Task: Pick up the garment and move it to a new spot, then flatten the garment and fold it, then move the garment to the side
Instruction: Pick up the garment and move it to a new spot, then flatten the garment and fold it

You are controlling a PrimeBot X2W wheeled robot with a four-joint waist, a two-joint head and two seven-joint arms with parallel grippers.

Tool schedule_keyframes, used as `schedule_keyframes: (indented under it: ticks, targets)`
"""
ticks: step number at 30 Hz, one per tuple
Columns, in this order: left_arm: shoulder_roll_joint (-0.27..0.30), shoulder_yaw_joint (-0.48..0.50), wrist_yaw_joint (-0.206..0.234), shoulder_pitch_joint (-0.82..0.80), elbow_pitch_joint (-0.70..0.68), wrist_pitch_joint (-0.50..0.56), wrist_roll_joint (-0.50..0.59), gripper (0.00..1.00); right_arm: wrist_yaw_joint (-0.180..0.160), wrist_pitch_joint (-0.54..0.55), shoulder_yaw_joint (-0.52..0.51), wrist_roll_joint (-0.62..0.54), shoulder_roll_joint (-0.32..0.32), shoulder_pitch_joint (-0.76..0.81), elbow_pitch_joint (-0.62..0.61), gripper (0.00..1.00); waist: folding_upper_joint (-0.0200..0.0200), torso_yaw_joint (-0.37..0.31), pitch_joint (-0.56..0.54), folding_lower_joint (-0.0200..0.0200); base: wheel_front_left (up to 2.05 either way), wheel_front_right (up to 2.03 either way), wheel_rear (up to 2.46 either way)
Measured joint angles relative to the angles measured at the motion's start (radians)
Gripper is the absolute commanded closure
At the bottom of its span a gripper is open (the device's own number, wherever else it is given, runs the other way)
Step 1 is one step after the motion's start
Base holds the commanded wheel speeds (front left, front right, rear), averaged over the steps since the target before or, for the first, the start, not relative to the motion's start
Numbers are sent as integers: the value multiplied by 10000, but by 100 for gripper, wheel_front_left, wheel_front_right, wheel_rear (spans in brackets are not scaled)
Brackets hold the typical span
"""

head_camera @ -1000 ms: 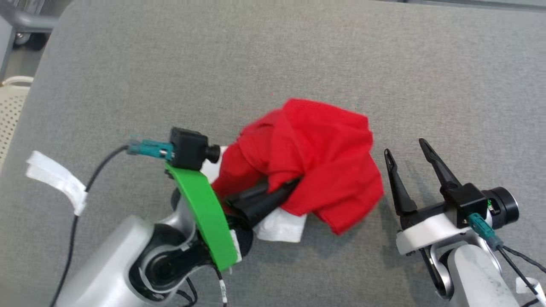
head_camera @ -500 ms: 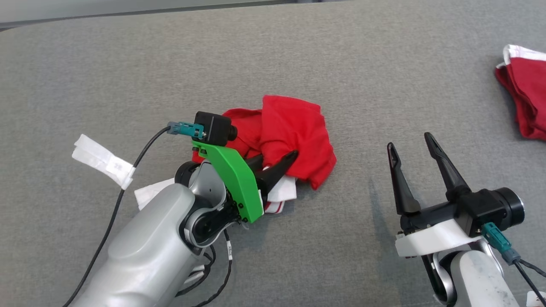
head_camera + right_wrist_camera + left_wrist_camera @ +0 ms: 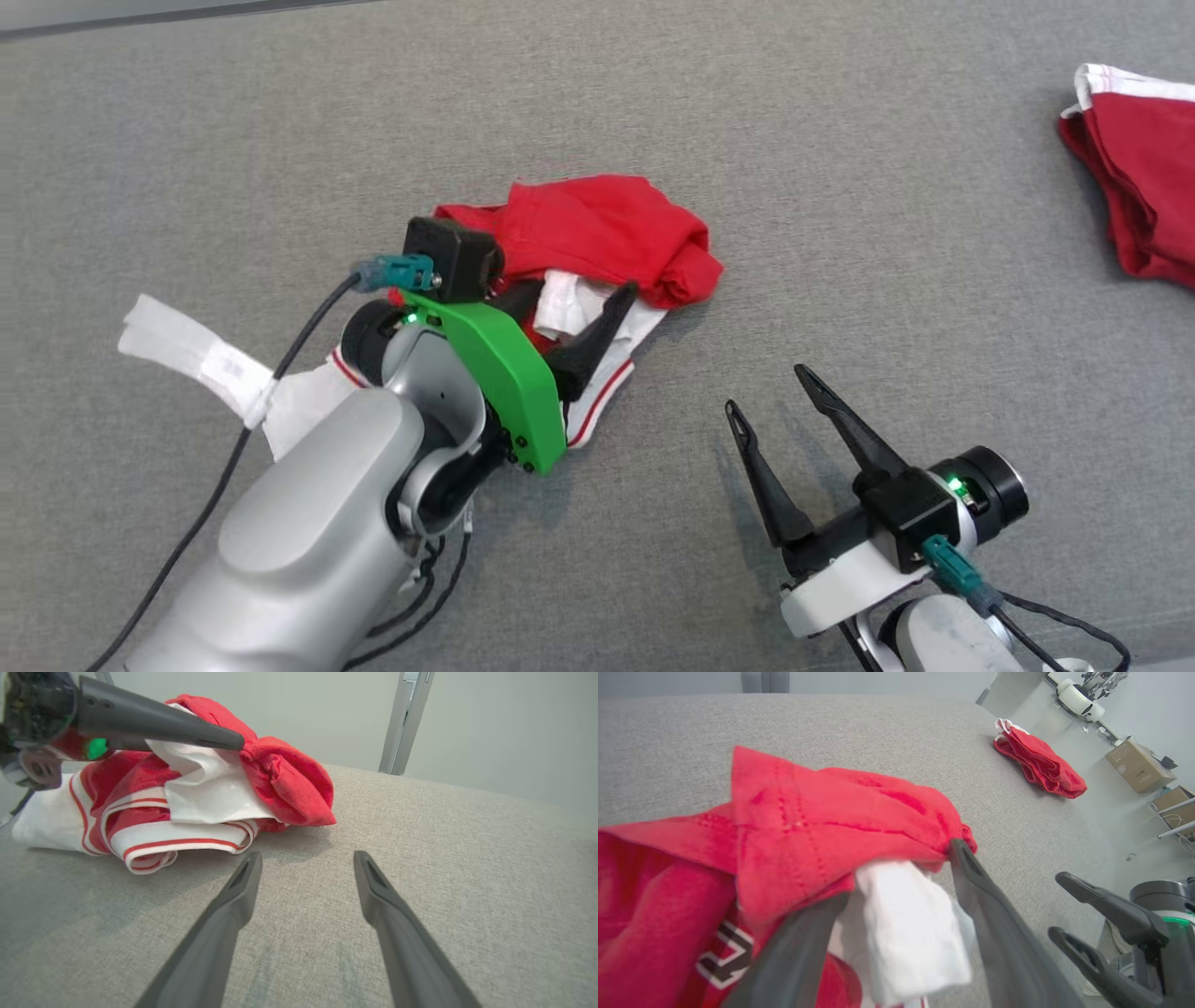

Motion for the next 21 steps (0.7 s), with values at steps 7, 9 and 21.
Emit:
schedule_keyframes:
  ticks: [7,9,21]
  targets:
    - [1051,-190,1139,1517,-3267,280,178,0,-2,31,612,-2,4,-610,880,0,0,932,-188,0,0,0,0]
    - [1432,-44,1570,1922,-4138,196,268,0,-2,63,740,96,12,-776,1106,0,0,1256,-259,0,0,0,0]
    - [2153,1331,3018,4040,-5699,-1745,240,0,-2,558,309,75,15,-1141,1944,0,0,2927,-558,0,0,0,0]
